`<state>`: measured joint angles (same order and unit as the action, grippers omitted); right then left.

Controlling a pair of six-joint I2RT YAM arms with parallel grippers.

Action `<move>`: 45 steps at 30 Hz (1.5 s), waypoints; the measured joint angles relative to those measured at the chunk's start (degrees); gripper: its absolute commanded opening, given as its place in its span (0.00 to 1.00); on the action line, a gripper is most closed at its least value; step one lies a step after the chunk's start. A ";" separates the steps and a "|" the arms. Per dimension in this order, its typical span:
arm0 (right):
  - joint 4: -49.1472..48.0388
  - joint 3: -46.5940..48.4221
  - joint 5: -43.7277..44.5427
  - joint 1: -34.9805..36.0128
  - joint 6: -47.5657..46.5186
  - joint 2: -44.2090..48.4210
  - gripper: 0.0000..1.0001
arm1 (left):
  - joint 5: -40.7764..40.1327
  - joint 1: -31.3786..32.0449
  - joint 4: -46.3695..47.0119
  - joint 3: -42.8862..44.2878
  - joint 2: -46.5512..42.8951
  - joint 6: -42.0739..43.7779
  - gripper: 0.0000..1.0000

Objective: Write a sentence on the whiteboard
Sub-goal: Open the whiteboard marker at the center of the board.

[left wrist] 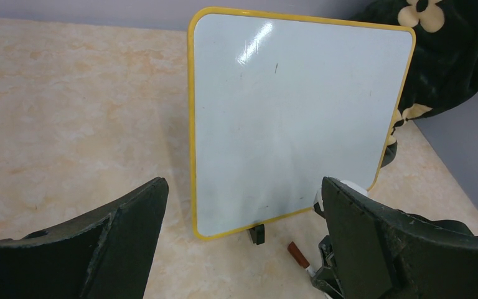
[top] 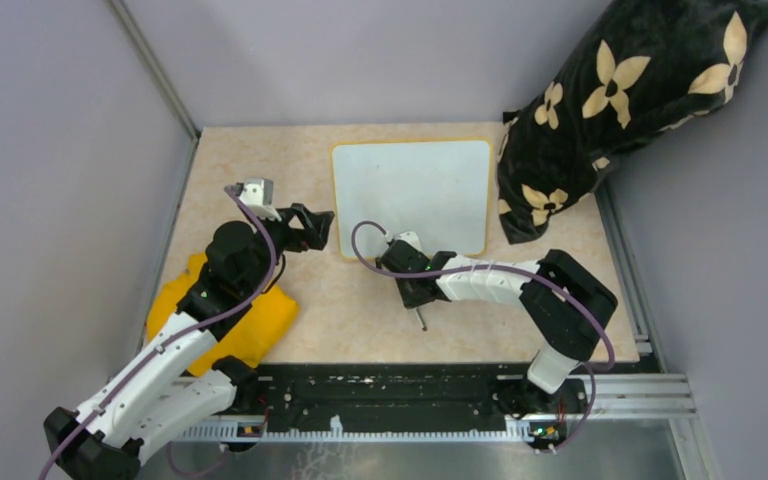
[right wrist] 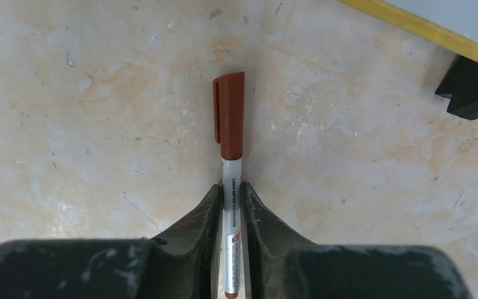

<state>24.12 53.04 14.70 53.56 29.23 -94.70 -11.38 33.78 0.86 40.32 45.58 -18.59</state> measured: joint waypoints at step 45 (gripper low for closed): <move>-35.32 -23.52 -21.05 0.66 -4.90 51.28 0.00 | 51.41 0.26 27.26 -0.98 13.46 -19.34 0.96</move>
<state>-11.20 29.52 -6.35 54.22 24.34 -43.42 40.03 34.04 28.12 39.33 59.05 -37.93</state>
